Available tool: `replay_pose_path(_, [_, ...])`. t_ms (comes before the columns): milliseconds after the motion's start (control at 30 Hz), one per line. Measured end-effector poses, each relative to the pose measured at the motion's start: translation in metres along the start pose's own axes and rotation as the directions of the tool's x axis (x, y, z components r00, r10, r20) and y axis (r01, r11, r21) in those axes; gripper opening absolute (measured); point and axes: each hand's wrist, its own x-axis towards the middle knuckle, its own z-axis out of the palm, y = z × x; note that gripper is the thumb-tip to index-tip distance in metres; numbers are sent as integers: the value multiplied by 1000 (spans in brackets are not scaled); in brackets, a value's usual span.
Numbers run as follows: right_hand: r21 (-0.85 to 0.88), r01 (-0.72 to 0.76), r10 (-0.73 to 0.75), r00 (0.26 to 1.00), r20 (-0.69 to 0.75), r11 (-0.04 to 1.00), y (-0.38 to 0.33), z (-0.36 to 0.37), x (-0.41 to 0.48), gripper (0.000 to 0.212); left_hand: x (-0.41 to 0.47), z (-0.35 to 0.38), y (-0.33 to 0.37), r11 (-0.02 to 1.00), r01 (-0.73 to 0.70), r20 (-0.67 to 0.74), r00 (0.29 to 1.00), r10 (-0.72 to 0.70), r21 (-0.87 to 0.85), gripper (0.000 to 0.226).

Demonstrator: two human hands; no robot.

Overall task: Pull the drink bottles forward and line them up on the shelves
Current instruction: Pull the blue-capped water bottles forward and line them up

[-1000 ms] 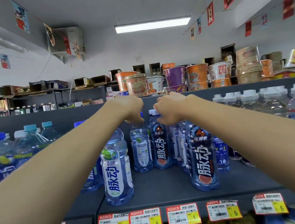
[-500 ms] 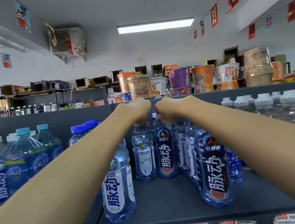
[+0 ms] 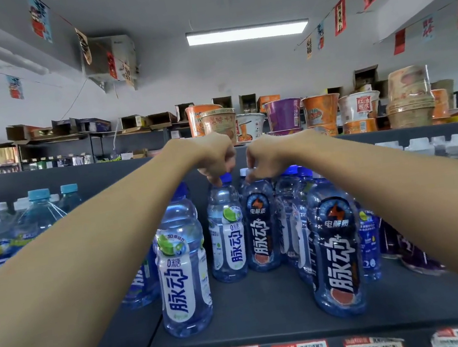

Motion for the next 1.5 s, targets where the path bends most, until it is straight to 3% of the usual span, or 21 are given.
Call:
replay_pose_path(167, [10,-22,22,1000,3,1000,1,6,1,55,5,1,-2,999,20,32,999,-19,-47,28])
replay_pose_path(333, [-54,-41,44,998,49,998,-5,4,2,51,5,10,-3,992,77,35,997,-74,-101,53])
replay_pose_path(467, [-1,-26,26,998,57,1000,-7,1,1,41,3,7,-7,992,63,51,997,-57,-108,34])
replay_pose_path(600, [106,-6,-3,997,81,994,-8,-2,-1,43,1,6,-12,992,55,52,997,-49,-110,37])
replay_pose_path(800, [134,0,-11,997,82,991,-6,1,1,52,-2,9,-16,987,41,25,999,-37,-153,38])
replay_pose_path(900, [46,-9,4,994,111,999,-5,5,4,81,-6,8,-13,986,53,77,996,-41,-159,62])
replay_pose_path(1000, [19,-15,13,994,112,1000,-6,7,5,72,-12,9,-7,985,62,170,985,-34,-164,88])
replay_pose_path(1100, [91,-15,5,993,118,996,-2,2,5,52,-12,10,-6,980,66,152,988,-37,-189,70])
replay_pose_path(1267, [160,-2,-19,992,125,987,6,0,0,48,-14,5,-11,936,70,140,990,-22,-344,26])
replay_pose_path(1500, [194,22,-39,996,84,981,10,3,-5,54,-12,6,-8,950,33,128,992,7,-311,24])
